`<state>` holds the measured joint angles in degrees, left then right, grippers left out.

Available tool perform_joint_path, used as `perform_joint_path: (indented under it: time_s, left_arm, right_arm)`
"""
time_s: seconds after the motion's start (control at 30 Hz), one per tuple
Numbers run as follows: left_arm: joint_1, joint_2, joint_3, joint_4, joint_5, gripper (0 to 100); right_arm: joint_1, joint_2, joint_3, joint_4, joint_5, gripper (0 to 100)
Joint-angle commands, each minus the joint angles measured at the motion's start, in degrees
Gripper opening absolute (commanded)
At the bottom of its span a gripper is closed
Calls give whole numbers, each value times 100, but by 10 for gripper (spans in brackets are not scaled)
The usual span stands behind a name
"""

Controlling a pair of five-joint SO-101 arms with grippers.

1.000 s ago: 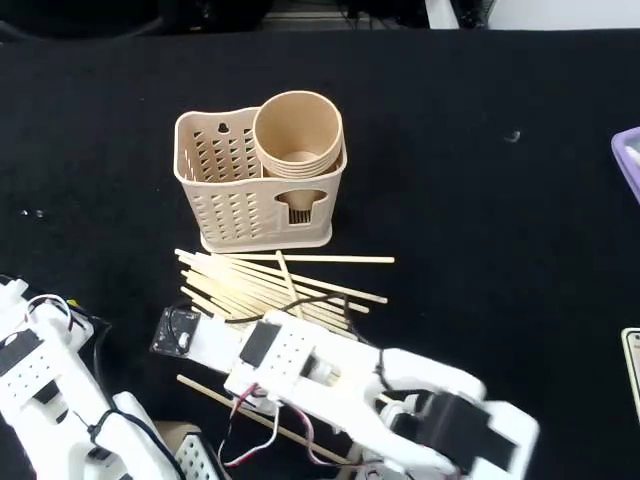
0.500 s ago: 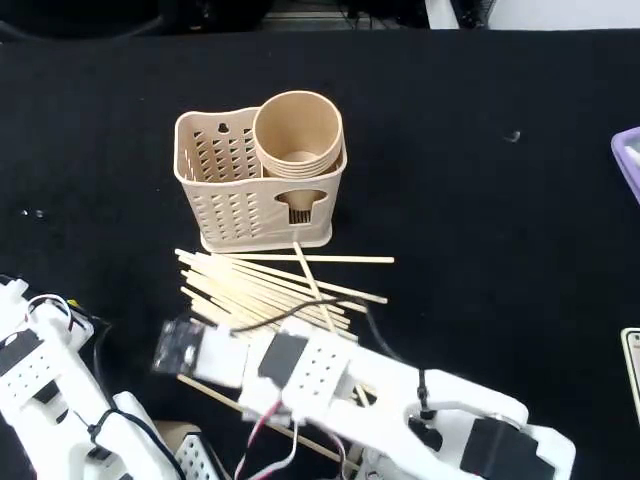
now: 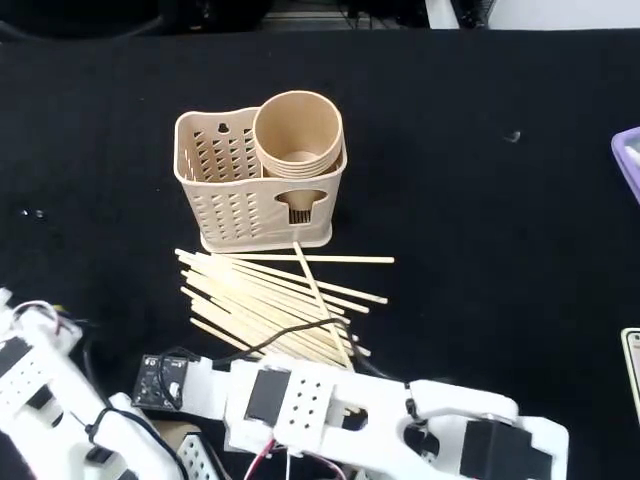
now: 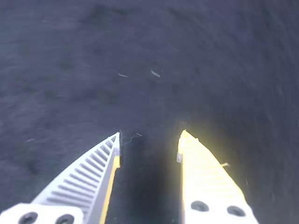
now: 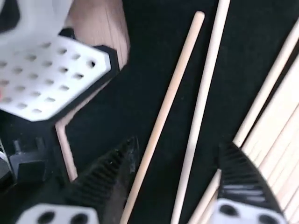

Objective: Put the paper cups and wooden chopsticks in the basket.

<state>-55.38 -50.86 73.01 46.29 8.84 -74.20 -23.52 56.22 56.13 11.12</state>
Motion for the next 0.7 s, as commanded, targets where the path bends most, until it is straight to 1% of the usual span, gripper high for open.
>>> perform_joint_path:
  time_s: [0.0, 0.07, 0.2, 0.33, 0.5, 0.57, 0.67]
  left_arm:
    - [-699, -79, -409, -105, 712, 205]
    - [-936, -53, -444, -193, 1002, 205]
    - [-1174, -26, -418, -369, 1433, 205]
    - [-1288, -26, -418, -378, 1547, 205]
    - [-1253, -26, -418, -378, 1547, 205]
    - [-1244, -26, -418, -378, 1547, 205]
    - [-1244, -26, -418, -378, 1547, 205]
  right_arm:
    - [97, 286, -66, -141, -44, 301]
    - [158, 488, -92, -246, -44, 301]
    - [193, 866, -92, -633, -44, 301]
    - [457, 1051, -92, -835, 0, 301]
    - [879, 1068, -189, -782, 9, 291]
    - [958, 1077, -189, -782, 132, 238]
    - [941, 1086, -163, -782, 580, 121]
